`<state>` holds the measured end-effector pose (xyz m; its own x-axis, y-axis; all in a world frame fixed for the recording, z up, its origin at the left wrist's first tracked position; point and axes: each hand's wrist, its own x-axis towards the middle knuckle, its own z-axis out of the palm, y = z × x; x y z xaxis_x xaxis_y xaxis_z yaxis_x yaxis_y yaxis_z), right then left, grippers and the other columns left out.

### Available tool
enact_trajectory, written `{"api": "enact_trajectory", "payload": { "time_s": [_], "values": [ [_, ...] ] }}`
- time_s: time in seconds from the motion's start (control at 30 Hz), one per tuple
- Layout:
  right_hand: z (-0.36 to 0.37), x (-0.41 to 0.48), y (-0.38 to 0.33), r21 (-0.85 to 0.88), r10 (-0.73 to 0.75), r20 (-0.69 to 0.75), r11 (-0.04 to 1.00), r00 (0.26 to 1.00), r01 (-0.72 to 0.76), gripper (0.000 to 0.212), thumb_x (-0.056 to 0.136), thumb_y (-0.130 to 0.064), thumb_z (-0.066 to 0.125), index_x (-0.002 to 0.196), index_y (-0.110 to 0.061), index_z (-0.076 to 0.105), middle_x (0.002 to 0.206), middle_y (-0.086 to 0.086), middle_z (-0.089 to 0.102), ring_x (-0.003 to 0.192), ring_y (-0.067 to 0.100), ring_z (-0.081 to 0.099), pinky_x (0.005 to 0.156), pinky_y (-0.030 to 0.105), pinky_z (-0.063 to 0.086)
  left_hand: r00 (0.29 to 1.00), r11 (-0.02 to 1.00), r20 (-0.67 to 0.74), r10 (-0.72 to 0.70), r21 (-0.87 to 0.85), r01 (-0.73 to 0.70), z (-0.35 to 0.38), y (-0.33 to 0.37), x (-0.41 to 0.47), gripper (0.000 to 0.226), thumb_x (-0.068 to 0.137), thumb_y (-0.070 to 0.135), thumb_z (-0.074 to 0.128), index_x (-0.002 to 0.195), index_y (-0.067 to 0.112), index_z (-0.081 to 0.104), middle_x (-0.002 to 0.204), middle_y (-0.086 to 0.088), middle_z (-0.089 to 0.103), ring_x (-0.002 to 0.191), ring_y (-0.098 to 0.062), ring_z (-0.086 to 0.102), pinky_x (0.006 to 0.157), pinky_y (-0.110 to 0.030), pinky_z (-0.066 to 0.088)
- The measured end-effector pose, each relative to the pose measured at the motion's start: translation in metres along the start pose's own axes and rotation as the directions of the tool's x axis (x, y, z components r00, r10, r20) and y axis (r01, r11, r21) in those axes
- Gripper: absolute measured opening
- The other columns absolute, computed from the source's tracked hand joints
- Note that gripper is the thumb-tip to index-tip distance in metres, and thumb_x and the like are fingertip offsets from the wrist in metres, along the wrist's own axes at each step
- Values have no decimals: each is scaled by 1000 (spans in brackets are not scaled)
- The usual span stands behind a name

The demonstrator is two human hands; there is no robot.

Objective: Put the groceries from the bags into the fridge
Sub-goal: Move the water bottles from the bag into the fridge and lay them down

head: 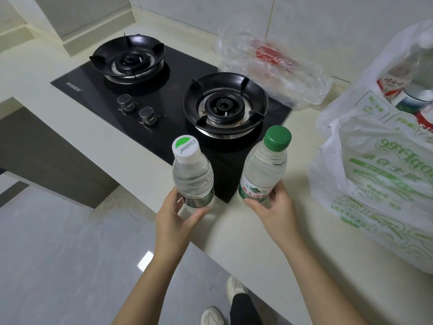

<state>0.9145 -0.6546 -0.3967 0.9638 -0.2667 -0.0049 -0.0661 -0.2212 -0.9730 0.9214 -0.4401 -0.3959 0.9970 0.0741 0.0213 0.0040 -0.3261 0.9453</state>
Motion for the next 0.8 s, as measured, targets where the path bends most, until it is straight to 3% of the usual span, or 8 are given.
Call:
{"api": "enact_trajectory", "payload": {
  "time_s": [0.13,0.3,0.37,0.47,0.63,0.73,0.8],
  "values": [
    [0,0,1,8,2,2,1000,1000,-2,50,73,-7,81,108,-35,58,107,-17,69,105,3,64,90,27,50,1000,1000,30,8,-3,-8,-2,0,0,61,71,23,84,125,18,58,117,13,67,114,-2,59,103,-22,43],
    [-3,-4,6,36,-25,19,999,1000,24,62,71,0,81,122,-23,54,115,-14,66,112,6,62,92,19,48,995,1000,102,8,-8,-7,-1,-1,1,91,64,44,87,139,18,41,135,8,55,125,-10,52,103,-22,43],
    [-1,-3,9,-12,-21,23,1000,1000,22,64,70,3,81,121,-25,53,112,-19,67,108,2,63,88,14,47,994,999,108,6,48,-12,2,-2,1,89,66,42,86,139,17,41,133,9,56,123,-4,52,99,-14,41],
    [3,1,13,-108,-15,-4,994,1000,15,59,68,-1,84,103,-38,54,95,-23,68,91,-8,63,75,6,45,996,992,87,8,121,-19,6,-7,4,73,70,29,84,133,18,48,125,11,61,113,8,53,88,-2,37],
    [6,3,14,-131,-10,-43,991,999,5,59,66,-4,86,97,-40,51,95,-19,66,86,-8,63,71,7,45,997,993,80,-9,121,-1,5,-7,6,70,67,37,84,125,23,49,118,15,63,108,4,57,89,-12,45],
    [10,9,4,-19,-22,-99,1000,995,20,63,64,-5,88,111,-29,54,104,-8,67,94,2,65,78,14,50,1000,1000,26,11,15,-11,6,6,10,84,62,34,87,131,24,41,122,13,59,110,1,57,89,-10,45],
    [16,16,0,31,-31,-121,999,992,35,72,58,-20,89,120,-11,53,110,1,67,101,11,65,83,20,51,1000,1000,-16,3,-14,-3,10,9,17,88,61,27,91,133,19,41,122,8,59,110,-3,59,89,-16,49]
  ]
}}
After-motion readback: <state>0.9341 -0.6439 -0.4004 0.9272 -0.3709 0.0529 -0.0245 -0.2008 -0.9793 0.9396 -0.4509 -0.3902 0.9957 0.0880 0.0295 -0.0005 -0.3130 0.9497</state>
